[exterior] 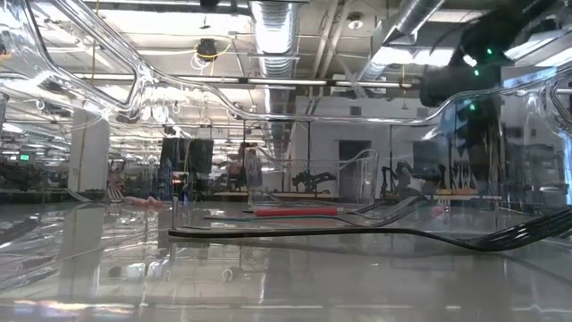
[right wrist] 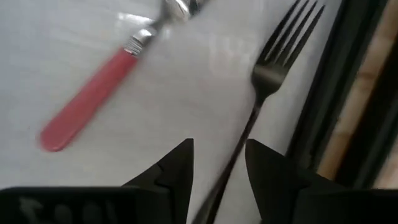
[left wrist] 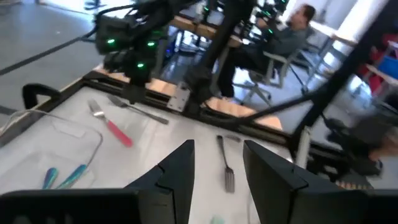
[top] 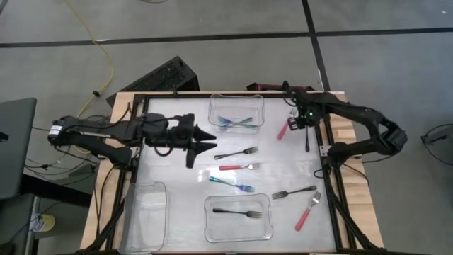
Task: Sort silverware by color (type)
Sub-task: Put the black fork into the bottom right transparent bin
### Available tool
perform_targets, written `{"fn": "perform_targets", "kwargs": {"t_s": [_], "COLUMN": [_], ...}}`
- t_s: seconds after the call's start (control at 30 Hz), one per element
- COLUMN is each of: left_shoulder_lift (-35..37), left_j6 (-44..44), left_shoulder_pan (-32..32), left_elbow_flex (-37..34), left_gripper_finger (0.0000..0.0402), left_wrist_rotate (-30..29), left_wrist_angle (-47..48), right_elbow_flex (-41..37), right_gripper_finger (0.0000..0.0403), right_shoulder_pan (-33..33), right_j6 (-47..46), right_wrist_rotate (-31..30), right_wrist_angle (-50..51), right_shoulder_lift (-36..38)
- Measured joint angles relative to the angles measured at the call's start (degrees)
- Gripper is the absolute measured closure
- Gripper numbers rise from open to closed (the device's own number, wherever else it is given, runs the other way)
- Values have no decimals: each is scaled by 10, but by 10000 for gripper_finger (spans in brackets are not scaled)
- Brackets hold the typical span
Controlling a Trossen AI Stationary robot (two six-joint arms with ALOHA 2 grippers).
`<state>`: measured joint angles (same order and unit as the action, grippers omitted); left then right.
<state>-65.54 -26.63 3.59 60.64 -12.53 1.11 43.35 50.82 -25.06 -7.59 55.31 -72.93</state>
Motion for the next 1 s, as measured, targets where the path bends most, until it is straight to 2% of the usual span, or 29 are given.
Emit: {"fn": "perform_targets", "kwargs": {"t_s": [0.2,0.37,0.6,0.8,0.93,1.0], "left_shoulder_lift": [50,84,93,89,85,83], "left_j6": [16,42,45,24,19,19], "left_shoulder_pan": [7,-12,-68,-103,-110,-111], "left_elbow_flex": [0,0,0,0,0,0], "left_gripper_finger": [280,280,280,280,280,280], "left_wrist_rotate": [-31,-75,-48,-2,3,3], "left_wrist_angle": [27,36,35,35,33,37], "right_elbow_flex": [-77,-83,-103,-113,-106,-103], "right_gripper_finger": [237,237,248,310,373,384], "right_shoulder_pan": [16,16,18,-2,-24,-31], "right_j6": [-18,-30,-35,-36,-48,-53], "right_wrist_rotate": [-13,-17,-18,-24,-33,-41], "right_wrist_angle": [-50,-87,-137,-156,-155,-152], "right_shoulder_lift": [0,-3,-47,-73,-41,-17]}}
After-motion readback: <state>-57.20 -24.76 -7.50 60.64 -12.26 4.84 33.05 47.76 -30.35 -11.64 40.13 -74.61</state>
